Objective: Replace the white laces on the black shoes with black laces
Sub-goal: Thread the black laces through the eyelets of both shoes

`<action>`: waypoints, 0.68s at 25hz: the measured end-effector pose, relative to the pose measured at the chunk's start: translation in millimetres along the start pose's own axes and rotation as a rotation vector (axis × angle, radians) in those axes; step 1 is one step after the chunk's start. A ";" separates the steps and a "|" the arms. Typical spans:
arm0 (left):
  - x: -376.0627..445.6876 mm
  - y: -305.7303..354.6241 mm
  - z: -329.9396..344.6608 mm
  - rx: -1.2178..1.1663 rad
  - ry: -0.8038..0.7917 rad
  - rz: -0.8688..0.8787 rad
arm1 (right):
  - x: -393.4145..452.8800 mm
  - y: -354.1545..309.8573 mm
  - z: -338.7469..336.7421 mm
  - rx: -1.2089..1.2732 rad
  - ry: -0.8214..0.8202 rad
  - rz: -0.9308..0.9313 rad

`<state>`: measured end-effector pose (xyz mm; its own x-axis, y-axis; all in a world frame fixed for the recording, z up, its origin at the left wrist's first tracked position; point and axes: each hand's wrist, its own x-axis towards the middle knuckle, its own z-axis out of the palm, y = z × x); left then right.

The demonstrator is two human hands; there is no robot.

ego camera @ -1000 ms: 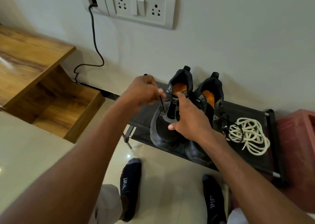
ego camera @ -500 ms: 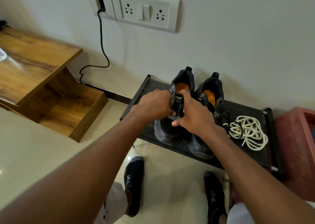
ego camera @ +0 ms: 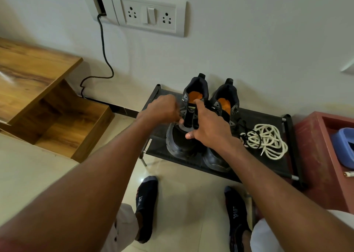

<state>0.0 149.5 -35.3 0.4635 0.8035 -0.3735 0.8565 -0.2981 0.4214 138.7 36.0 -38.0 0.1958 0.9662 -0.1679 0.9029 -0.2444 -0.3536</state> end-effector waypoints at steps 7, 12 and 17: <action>-43.2 19.9 -75.9 -1.155 0.385 0.192 | 6.0 -1.4 3.3 -0.022 -0.014 0.011; -17.6 1.4 -3.8 0.090 0.060 0.005 | 7.5 -2.8 5.0 -0.035 -0.014 0.005; -9.9 -0.1 13.5 0.172 0.071 0.076 | 7.6 -1.6 4.3 -0.025 -0.003 -0.018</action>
<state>-1.7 134.6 -42.9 0.5165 0.8076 -0.2846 0.8486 -0.4383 0.2963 137.1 43.3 -42.6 0.1785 0.9702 -0.1642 0.9155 -0.2249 -0.3337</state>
